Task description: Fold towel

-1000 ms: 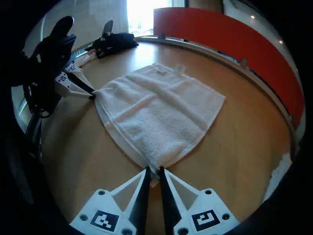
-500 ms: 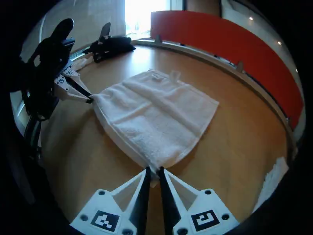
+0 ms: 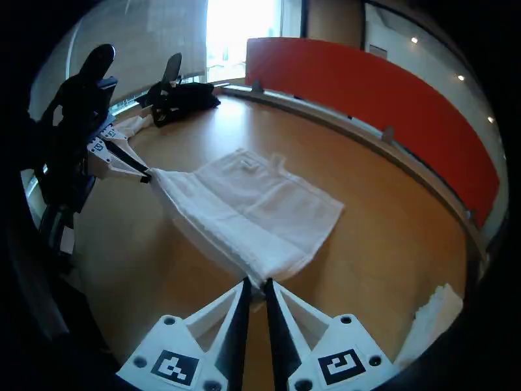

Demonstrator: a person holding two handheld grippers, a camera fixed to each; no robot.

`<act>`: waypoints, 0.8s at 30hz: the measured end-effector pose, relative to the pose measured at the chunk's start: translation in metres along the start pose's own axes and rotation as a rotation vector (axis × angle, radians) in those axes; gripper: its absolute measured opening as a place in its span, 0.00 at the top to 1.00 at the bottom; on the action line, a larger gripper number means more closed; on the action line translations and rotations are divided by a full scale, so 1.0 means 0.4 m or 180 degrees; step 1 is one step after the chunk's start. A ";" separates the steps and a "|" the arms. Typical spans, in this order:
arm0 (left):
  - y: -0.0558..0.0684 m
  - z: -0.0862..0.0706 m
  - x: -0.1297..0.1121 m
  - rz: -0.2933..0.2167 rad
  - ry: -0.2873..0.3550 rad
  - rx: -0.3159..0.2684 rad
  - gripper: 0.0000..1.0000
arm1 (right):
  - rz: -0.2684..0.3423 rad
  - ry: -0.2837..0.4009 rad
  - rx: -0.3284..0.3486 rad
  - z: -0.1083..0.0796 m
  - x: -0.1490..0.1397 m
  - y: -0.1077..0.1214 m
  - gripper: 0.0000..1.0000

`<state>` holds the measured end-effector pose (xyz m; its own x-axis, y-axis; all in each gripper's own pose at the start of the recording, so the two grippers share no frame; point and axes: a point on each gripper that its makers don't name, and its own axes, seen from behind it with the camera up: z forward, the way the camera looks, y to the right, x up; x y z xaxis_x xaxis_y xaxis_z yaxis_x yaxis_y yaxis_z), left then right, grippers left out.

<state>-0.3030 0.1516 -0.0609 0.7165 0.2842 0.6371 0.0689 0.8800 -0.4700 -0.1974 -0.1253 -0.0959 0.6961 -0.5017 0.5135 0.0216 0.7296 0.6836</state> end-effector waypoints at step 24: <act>0.019 -0.144 0.145 -0.0002 0.0228 0.0037 0.87 | -0.0101 0.0175 -0.0034 -0.129 0.115 0.011 0.83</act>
<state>-0.2210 0.1531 -0.0626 0.7643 0.2561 0.5919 0.0615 0.8847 -0.4621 -0.1282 -0.1212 -0.0960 0.7333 -0.4987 0.4621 0.0518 0.7187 0.6934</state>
